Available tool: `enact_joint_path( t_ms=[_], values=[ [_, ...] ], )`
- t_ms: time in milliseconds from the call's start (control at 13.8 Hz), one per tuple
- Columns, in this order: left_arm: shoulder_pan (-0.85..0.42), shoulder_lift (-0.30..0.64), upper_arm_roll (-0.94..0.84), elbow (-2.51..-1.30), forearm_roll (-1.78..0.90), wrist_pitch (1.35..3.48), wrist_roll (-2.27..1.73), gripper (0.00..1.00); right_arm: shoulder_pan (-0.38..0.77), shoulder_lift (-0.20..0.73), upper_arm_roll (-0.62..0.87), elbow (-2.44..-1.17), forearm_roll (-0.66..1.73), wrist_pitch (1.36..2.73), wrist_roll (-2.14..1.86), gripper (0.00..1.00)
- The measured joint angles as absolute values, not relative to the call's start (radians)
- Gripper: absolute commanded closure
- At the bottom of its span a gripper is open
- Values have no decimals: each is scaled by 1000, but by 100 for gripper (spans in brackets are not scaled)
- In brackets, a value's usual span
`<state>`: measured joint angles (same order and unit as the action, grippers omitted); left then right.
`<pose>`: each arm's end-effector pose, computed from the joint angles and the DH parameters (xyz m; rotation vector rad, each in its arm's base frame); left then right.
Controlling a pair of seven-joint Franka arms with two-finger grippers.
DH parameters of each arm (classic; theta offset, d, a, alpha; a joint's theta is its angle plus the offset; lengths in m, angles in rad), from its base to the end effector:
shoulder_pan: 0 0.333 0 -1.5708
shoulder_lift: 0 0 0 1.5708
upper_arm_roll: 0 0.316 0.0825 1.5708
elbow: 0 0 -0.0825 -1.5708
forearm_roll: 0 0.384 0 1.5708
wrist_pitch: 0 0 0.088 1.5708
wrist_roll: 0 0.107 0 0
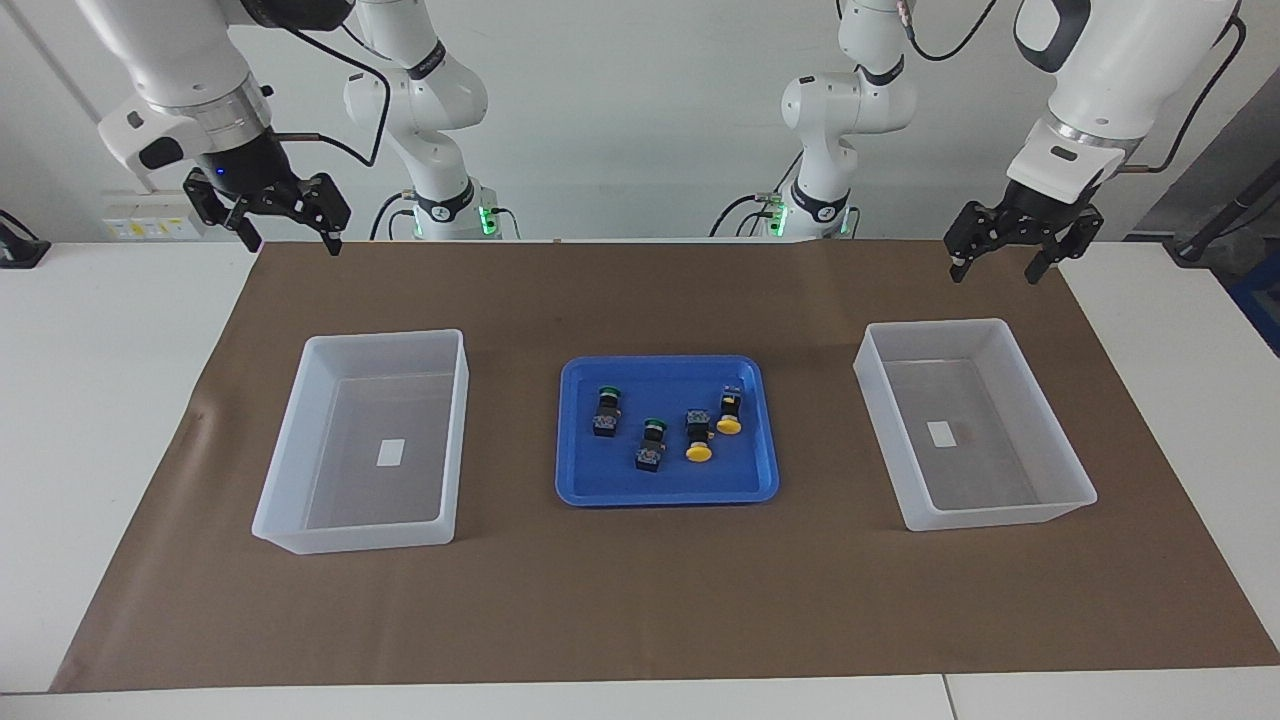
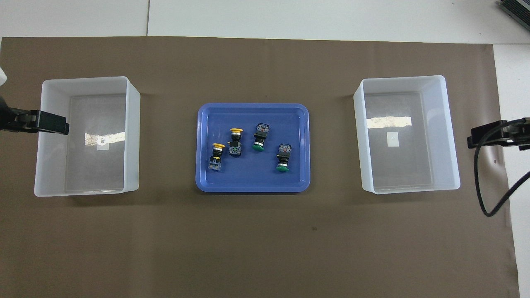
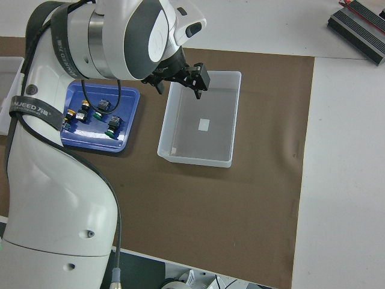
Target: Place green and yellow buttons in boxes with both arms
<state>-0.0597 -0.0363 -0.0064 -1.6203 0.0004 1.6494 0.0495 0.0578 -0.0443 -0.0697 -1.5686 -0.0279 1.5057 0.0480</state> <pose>0.5496 -0.0364 0.6282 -3.1346 0.1814 -0.1027 0.5341 -0.0104 0.6440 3.1149 -0.0956 -0.0285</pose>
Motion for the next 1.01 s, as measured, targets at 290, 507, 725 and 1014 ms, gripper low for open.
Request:
enact_joint_path(
  t_ms=[290,507,725,1014],
  values=[
    [-60,-36,-6,-1623,0,1650,50,0,59,-44,-69,-1577,-28,1506,46,0],
    [-60,-36,-6,-1626,0,1649,50,0,59,-44,-68,-1578,-28,1510,45,0],
    [-60,-36,-10,-1629,0,1649,50,0,79,-44,-62,-1614,-23,1586,46,0],
    [-67,-36,-27,-1632,0,1677,50,0,178,-18,-55,-1720,-22,1748,167,0]
  ],
)
